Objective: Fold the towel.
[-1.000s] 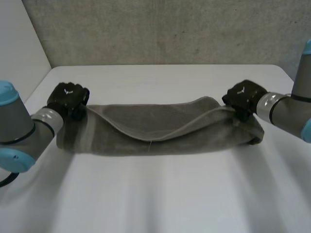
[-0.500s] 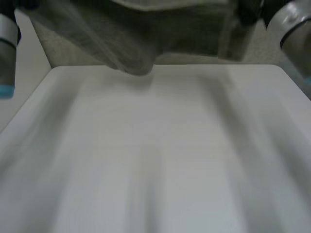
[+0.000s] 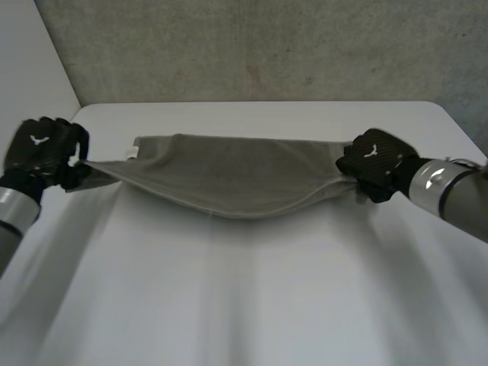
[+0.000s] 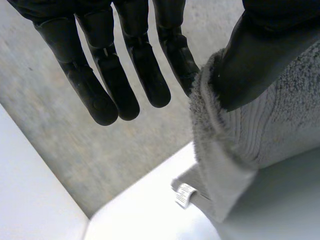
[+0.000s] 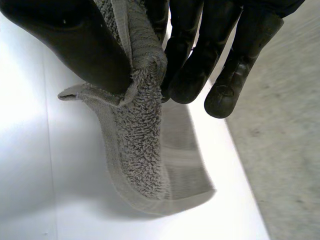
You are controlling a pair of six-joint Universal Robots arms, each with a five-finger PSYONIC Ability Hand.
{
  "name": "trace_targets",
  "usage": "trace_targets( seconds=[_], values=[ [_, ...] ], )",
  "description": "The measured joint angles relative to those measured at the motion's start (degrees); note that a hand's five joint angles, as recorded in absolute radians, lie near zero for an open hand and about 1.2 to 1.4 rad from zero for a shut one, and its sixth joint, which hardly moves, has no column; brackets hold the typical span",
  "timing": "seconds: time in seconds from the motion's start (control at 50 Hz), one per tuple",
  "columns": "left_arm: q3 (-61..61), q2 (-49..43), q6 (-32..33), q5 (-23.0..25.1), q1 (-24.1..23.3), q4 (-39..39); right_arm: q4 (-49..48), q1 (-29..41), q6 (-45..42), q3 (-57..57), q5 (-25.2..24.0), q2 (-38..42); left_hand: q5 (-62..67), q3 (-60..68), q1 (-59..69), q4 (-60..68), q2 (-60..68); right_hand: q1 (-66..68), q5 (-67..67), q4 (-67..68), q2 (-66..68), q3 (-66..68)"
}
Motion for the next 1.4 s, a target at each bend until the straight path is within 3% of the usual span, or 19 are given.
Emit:
trace_targets(
  seconds=[0.16,0.26,0.34,0.44,0.58,0.72,0.98,1.04,1.12,1.18,1.22,1.26,1.34,1.4],
  values=[
    [-5.44,14.94,-6.17,4.91,4.34,-0.78,4.78,-2.01,2.18,2.45,-1.54,-12.83,0.0,0.0,0.0,0.0,0.0,0.0,0.0,0.0,0.0,0.0],
    [-4.96,15.08,-11.13,5.25,3.97,-0.05,6.8,-2.82,2.14,-0.24,-4.27,-10.72,0.0,0.0,0.0,0.0,0.0,0.0,0.0,0.0,0.0,0.0],
    [0.55,5.3,-11.17,4.09,1.01,0.67,7.47,-2.75,1.19,-6.37,-3.92,-1.97,0.0,0.0,0.0,0.0,0.0,0.0,0.0,0.0,0.0,0.0],
    [10.83,-9.61,-7.19,0.8,-2.61,-1.22,8.34,-2.35,0.02,-16.76,0.3,9.68,0.0,0.01,0.0,0.0,0.0,0.0,0.0,0.0,0.0,0.0],
    [28.25,-26.11,1.48,-5.27,-6.03,-10.7,8.83,-0.7,0.22,-33.23,7.0,23.71,0.0,0.02,0.0,0.0,0.0,0.0,0.0,0.0,0.0,0.0],
    [40.74,-34.62,3.96,-9.48,-9.07,-15.75,8.5,1.42,0.52,-43.52,8.22,32.06,0.0,0.03,0.0,0.0,0.0,0.0,0.0,0.01,0.0,0.0],
    [54.75,-44.63,3.83,-15.41,-11.83,-15.97,8.07,2.81,0.35,-51.05,7.96,41.64,0.01,0.03,0.0,0.0,0.0,-0.36,-0.65,-0.49,-0.6,-0.71],
    [57.0,-46.15,3.96,-15.92,-11.97,-15.98,7.98,2.9,0.41,-52.07,7.99,42.45,0.01,0.03,0.0,0.0,0.0,-6.21,-8.38,-7.86,-8.03,-8.47],
    [60.0,-48.39,5.2,-16.13,-12.06,-16.25,7.75,2.91,1.3,-54.57,8.7,43.52,0.0,0.03,0.0,0.0,0.0,-41.35,-42.96,-41.57,-43.15,-42.28],
    [61.22,-49.44,6.67,-16.11,-12.09,-16.53,7.22,2.87,2.57,-56.19,9.46,44.0,0.0,0.03,0.0,0.0,0.0,-56.64,-59.89,-58.01,-58.93,-59.0],
    [61.82,-50.1,8.03,-16.08,-12.18,-16.81,6.56,2.78,4.01,-57.41,10.14,44.32,-1.36,-1.99,-0.78,-1.15,-1.16,-60.35,-63.03,-61.75,-62.29,-62.77],
    [62.17,-50.45,9.06,-16.07,-12.32,-17.05,5.8,2.65,5.41,-58.32,10.62,44.51,-10.92,-12.83,-11.02,-11.61,-11.28,-61.04,-63.03,-61.76,-62.35,-63.16],
    [62.52,-50.69,10.54,-16.27,-12.74,-17.71,3.3,2.11,8.75,-59.96,11.37,44.75,-48.12,-50.01,-48.0,-49.29,-48.09,-61.53,-63.03,-61.76,-62.35,-63.16],
    [62.59,-50.23,10.82,-17.09,-12.94,-18.12,1.61,1.55,10.1,-60.69,11.56,44.77,-63.28,-63.47,-61.59,-62.35,-61.62,-61.53,-63.03,-61.76,-62.35,-63.16]
  ],
)
